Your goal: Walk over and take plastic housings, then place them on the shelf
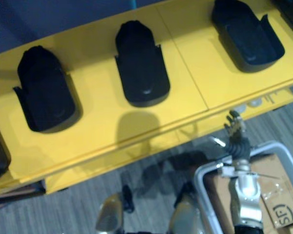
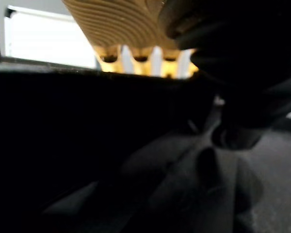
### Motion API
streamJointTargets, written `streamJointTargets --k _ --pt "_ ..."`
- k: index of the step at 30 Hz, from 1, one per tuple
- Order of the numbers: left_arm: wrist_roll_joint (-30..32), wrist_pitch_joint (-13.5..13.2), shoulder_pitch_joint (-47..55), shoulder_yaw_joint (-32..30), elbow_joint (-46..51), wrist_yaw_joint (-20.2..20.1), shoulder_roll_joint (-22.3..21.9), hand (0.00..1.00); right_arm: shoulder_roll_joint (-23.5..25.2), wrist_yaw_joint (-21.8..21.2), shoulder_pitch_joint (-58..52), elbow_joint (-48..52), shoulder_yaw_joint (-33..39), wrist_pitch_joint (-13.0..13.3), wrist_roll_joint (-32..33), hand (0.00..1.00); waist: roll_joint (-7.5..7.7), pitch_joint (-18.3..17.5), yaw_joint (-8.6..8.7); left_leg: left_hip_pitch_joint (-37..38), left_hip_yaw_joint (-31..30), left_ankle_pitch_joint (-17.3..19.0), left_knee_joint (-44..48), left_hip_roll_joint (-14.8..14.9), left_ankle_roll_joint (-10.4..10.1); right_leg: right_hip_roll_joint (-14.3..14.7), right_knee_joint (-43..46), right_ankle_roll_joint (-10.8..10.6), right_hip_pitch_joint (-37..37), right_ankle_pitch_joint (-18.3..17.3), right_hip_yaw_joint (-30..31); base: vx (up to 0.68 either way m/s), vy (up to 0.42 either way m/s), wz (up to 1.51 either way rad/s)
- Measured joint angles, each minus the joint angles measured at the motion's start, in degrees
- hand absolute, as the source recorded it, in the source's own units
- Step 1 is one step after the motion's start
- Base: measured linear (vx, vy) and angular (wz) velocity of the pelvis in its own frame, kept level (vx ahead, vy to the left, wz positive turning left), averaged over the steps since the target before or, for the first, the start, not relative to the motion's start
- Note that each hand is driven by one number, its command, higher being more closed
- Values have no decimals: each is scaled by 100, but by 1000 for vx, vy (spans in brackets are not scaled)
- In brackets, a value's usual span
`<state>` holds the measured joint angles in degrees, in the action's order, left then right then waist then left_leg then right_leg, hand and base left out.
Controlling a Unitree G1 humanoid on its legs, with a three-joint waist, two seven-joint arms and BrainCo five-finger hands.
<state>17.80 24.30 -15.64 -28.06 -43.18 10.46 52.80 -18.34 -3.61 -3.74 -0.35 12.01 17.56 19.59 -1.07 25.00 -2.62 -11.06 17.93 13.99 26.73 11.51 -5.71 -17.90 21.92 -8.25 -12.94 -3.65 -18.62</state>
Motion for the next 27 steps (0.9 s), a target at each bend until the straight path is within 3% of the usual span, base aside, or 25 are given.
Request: streamJointTargets --k 3,7,8,10,11,15,20,22,27 --pt "-185 37 3 -57 258 416 -103 0 56 0 -46 4 0 -7 0 0 -7 35 -6 5 0 1 -3 3 1 2 -3 1 9 6 -3 0 0 0" --pt "-668 -81 -23 -130 656 1565 -136 0 179 1 -247 248 0 9 0 0 -8 35 -16 185 17 0 -89 -18 1 15 -162 -33 226 63 -39 0 0 0" --pt "-703 -309 -61 -259 896 2080 -129 0 238 -2 -332 370 -1 19 -1 0 -5 27 -37 319 50 -2 -206 -42 0 15 -233 -47 332 78 -38 0 0 0" --pt "-856 -516 -136 -293 1052 2483 -49 0 264 -7 -393 443 -8 55 -1 0 -8 10 -52 415 79 -10 -289 -65 -2 13 -288 -58 414 89 -36 10 -1 -2" --pt "-896 -782 -211 -295 1192 2878 98 0 268 -8 -431 443 -29 130 0 0 -11 -59 -59 517 118 -53 -410 -94 -11 13 -366 -60 475 110 -37 33 -4 -2" --pt "-982 -1577 -341 -323 1803 3585 130 0 301 -144 -613 441 -34 234 62 0 -57 -607 -34 780 164 -335 -1042 -247 -60 26 -751 -85 645 214 -144 98 -21 1" --pt "-1077 -2289 -239 -328 2588 3816 1 0 333 -412 -662 440 -121 237 211 0 -240 -1269 28 1503 318 -661 -1975 -233 -229 270 -1211 -88 1153 228 -221 127 -53 -6" --pt "-1121 -2546 -22 -373 3351 3764 -405 0 388 -511 -707 443 -128 237 214 0 -335 -1477 63 1752 314 -799 -2297 -226 -271 356 -1419 -85 1415 238 -356 111 -29 10" --pt "-1115 -2527 975 -828 4513 3532 -1703 0 566 -548 -721 458 -152 236 212 0 -374 -1701 71 2008 302 -830 -2456 -182 -312 474 -1761 -116 1857 261 -551 86 -14 14"
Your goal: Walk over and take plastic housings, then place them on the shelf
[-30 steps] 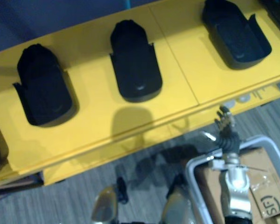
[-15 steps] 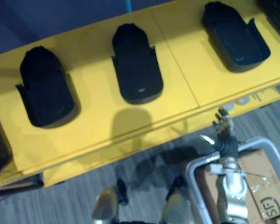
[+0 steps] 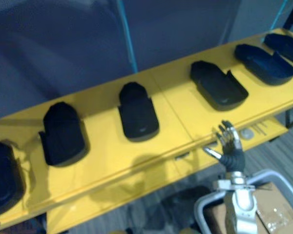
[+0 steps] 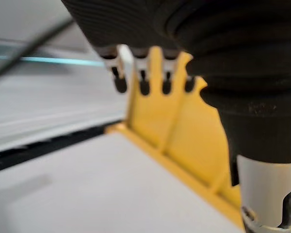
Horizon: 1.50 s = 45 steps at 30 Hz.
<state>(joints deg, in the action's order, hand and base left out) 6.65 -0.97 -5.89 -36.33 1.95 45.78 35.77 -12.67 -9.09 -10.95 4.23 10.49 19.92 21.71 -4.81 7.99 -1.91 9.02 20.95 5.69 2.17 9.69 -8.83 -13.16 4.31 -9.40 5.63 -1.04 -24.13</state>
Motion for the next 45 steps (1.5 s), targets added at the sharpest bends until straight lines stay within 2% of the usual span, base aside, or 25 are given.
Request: streamJointTargets --k 2,3,5,9,12,16,17,19,21,23,25,26,27,28,30,33,36,37,38,41,43,44,45 --pt "4 20 640 -105 542 -20 -777 0 165 47 0 35 4 -1 -4 0 110 -106 -23 19 -33 0 1 18 0 38 -162 -3 199 25 -177 64 -14 28" --pt "2 16 797 -126 689 -34 -982 0 210 57 -1 44 4 -1 -10 0 146 -127 -39 25 -52 0 3 17 0 42 -206 -7 246 29 -234 66 -9 33" --pt "2 12 1406 -133 1282 -184 -1792 0 380 189 2 147 -4 -1 -86 0 247 -186 -74 96 -203 1 -2 1 0 40 -276 -8 439 32 -379 88 11 35" --pt "-1 -1 2053 -115 1783 -307 -2583 0 495 415 92 204 -102 -2 -231 0 314 -252 -139 110 -318 1 5 -28 0 15 -295 -8 602 32 -471 52 25 25" --pt "-198 -278 2308 -109 1945 -277 -3103 0 586 684 121 198 -124 -4 -296 0 294 -245 -215 103 -349 1 3 -30 1 14 -298 -8 656 31 -571 7 7 13" --pt "-595 -824 2562 -136 2042 158 -3582 0 607 829 129 195 -178 18 -274 0 291 -241 -238 88 -383 3 -27 -34 1 18 -298 -8 677 31 -579 -6 3 2" --pt "-701 -910 2570 -150 2044 173 -3638 0 607 822 140 195 -219 30 -274 0 290 -241 -241 88 -398 3 -40 -36 1 19 -298 -8 678 31 -582 -29 10 7" --pt "-1080 -1258 2570 -165 2047 152 -3780 0 607 847 295 195 -375 39 -310 0 322 -222 -239 85 -464 3 -98 -45 1 22 -298 -8 673 31 -590 -34 15 8" --pt "-1093 -1490 2549 -155 2074 31 -3879 0 606 924 433 196 -505 40 -344 0 371 -192 -243 85 -478 3 -124 -51 1 22 -298 -8 673 31 -592 -44 14 6" --pt "-1339 -1734 2546 -39 2179 -386 -3914 0 605 989 595 196 -652 40 -348 0 448 -161 -247 84 -493 3 -160 -59 1 19 -296 -8 663 31 -593 -53 17 4" --pt "-1814 -1941 2568 326 2242 -981 -3905 0 604 1055 686 195 -745 40 -346 0 494 -143 -273 80 -500 2 -160 -72 2 9 -292 -8 658 31 -587 -36 16 2" --pt "-2224 -2013 2582 709 2246 -1528 -3890 0 603 1055 727 192 -755 41 -346 0 499 -139 -290 79 -508 0 -157 -81 5 -1 -284 -8 655 31 -585 0 0 0" --pt "-2340 -2004 2597 943 2237 -1750 -3874 0 603 1053 748 190 -765 43 -346 0 497 -138 -288 79 -509 -1 -154 -83 7 -4 -280 -8 650 31 -583 0 0 0" --pt "-2440 -1946 2609 1425 2210 -2093 -3838 0 590 1043 766 180 -813 90 -341 0 499 -126 -274 77 -498 -2 -143 -83 8 -6 -275 -8 634 31 -570 -14 18 -4" --pt "-2460 -1886 2601 2032 2144 -2462 -3844 0 578 1006 773 165 -889 251 -332 0 502 -85 -214 50 -477 -1 -122 -80 8 -4 -276 -8 613 31 -556 -21 13 -8" --pt "-2433 -1882 2572 2321 2113 -2440 -3851 0 579 784 801 113 -906 476 -132 0 536 -15 -80 -18 -447 0 -56 -59 9 7 -273 -14 497 34 -526 18 6 -11" --pt "-2372 -2032 2541 2300 2122 -1973 -3852 0 576 269 873 60 -1087 694 130 0 511 3 -76 -23 -499 2 -56 -57 10 11 -278 -14 576 34 -590 15 9 8" --pt "-2101 -2033 2540 2246 2153 -1665 -3852 0 573 115 1027 -36 -1285 789 148 0 494 14 -105 -61 -593 2 -55 -60 11 12 -282 -14 606 34 -680 17 10 34" --pt "-1998 -2033 2526 2212 2175 -1558 -3852 0 574 55 1096 -70 -1400 821 214 0 490 15 -108 -117 -665 2 -46 -65 11 13 -286 -14 627 34 -775 30 -9 58" --pt "-1884 -2062 2507 2037 2404 -1311 -3859 0 580 0 1644 -443 -1968 909 218 0 456 82 -348 -263 -1164 -7 5 -115 21 4 -283 -14 824 34 -1254 53 -16 82" --pt "-1873 -2219 2509 1845 2504 -1337 -3859 0 625 74 2068 -804 -2257 900 193 0 448 89 -528 -309 -1527 -18 24 -181 37 -13 -251 -12 1056 32 -1619 41 -14 89" --pt "-1833 -2348 2539 1740 2518 -1350 -3868 0 633 123 2234 -874 -2412 901 110 0 438 100 -695 -313 -1624 -23 24 -208 44 -40 -184 -6 1101 26 -1722 57 4 60" --pt "-1820 -2433 2569 1706 2520 -1354 -3868 0 634 157 2327 -910 -2496 900 41 0 437 104 -752 -316 -1678 -28 25 -230 52 -60 -156 -5 1126 26 -1743 88 21 46"
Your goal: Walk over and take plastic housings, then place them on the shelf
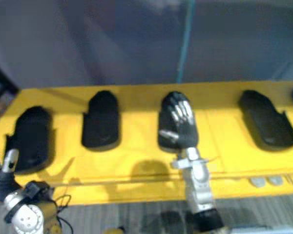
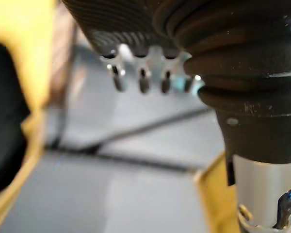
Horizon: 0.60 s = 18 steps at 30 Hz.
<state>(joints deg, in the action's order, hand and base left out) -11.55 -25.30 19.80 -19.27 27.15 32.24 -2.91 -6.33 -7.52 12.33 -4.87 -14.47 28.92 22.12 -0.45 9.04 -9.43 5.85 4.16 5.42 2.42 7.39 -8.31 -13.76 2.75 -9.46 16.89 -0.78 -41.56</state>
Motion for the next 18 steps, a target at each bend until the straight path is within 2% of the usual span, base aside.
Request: streamJointTargets --k 2,5,6,7,8,9,10,11,13,15,16,18 --pt "153 -166 19 -101 125 30 0 0 91 63 200 -44 -343 0 -331 0 4 12 -153 9 -87 -1 3 -58 2 -116 228 2 32 -1 -72 124 47 36" --pt "641 -294 -131 -79 352 31 36 0 147 136 305 -44 -632 3 -478 0 54 41 -155 45 -86 -1 41 -55 3 -296 818 4 -86 0 -50 120 57 19" --pt "712 -292 -205 -71 347 42 23 0 124 136 325 -44 -636 4 -479 0 -3 69 -136 70 -93 -8 42 3 15 -360 1211 44 -221 -24 19 74 25 8" --pt "763 -286 -355 -46 313 67 62 0 90 144 379 -47 -695 5 -481 0 -164 163 -54 112 -105 -14 39 239 25 -279 1568 350 -517 -446 451 66 -11 -3" --pt "763 -256 -548 -35 208 101 180 0 96 176 420 -42 -802 4 -502 0 -143 157 -35 94 -74 -15 43 411 26 148 754 343 -614 -779 883 30 -42 -5" --pt "762 -227 -649 -5 110 110 287 0 103 209 420 -22 -861 4 -504 0 -60 135 -35 52 -49 -15 54 418 25 321 180 371 -608 -648 1025 22 -108 3" --pt "759 -169 -873 58 -112 128 522 0 138 261 433 33 -880 3 -567 0 242 156 11 -53 -56 3 137 261 -1 422 -455 406 -706 104 1211 8 -123 27" --pt "762 -163 -930 126 -271 128 524 0 133 272 405 27 -874 2 -619 0 206 163 93 -88 -104 47 174 289 -62 439 -503 161 -601 131 1176 59 -135 32" --pt "753 -44 -813 342 -368 124 217 0 -95 347 301 21 -815 -15 -642 0 44 183 151 -101 -41 49 220 402 -70 542 -460 205 -617 103 1181 75 -46 10" --pt "691 -28 -707 417 -366 99 137 0 -260 369 94 24 -628 -15 -669 0 -101 177 163 -94 -35 49 221 403 -70 548 -451 219 -612 95 1190 53 -9 -1" --pt "635 -32 -660 421 -353 97 135 0 -278 364 -35 29 -520 -14 -665 0 -144 158 165 -86 -28 49 227 396 -70 543 -441 235 -610 85 1200 55 7 -1" --pt "536 -33 -584 423 -340 121 135 0 -277 347 -82 33 -443 -12 -662 0 -136 162 182 -92 -9 50 360 396 -71 536 -419 261 -573 67 1226 49 15 -6"
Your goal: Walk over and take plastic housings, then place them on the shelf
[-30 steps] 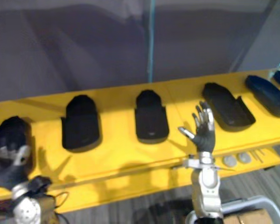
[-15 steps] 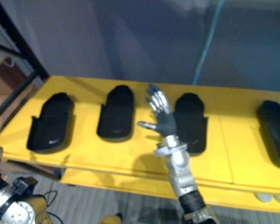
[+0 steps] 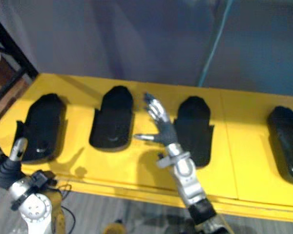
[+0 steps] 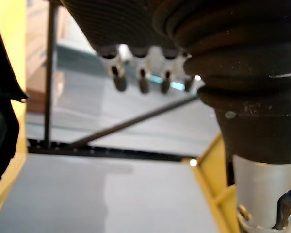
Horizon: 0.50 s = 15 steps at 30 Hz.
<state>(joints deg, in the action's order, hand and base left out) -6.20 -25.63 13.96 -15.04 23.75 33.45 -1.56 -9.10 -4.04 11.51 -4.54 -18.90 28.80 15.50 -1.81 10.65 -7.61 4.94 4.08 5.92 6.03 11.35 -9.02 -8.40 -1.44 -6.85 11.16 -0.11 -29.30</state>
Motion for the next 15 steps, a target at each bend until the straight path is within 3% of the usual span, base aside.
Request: streamJointTargets --k 3,6,10,12,15 --pt "147 -10 114 11 8 110 0 0 36 25 26 177 9 10 56 0 11 0 8 -78 -63 -1 419 8 1 -36 226 193 51 -162 94 21 0 1" --pt "215 -65 144 11 106 143 -4 0 119 176 157 190 208 14 42 0 12 -2 35 -205 -103 0 710 55 1 -58 471 163 22 -399 101 10 -31 11" --pt "204 -196 186 31 210 139 4 0 69 536 -69 467 729 18 -248 0 -6 -4 125 -456 199 -41 1178 202 64 -70 959 282 -148 -696 108 -20 -35 10" --pt "212 -267 193 48 218 158 3 0 -20 635 -491 1091 1096 253 -287 0 3 -179 249 -472 215 -146 795 147 184 -152 1210 269 -452 -896 189 -15 -17 3" --pt "228 -312 171 225 296 206 1 0 -28 819 -694 1304 1351 547 -346 0 -103 -237 486 -84 338 -351 20 139 47 -156 1341 263 -530 -902 290 33 16 -9"
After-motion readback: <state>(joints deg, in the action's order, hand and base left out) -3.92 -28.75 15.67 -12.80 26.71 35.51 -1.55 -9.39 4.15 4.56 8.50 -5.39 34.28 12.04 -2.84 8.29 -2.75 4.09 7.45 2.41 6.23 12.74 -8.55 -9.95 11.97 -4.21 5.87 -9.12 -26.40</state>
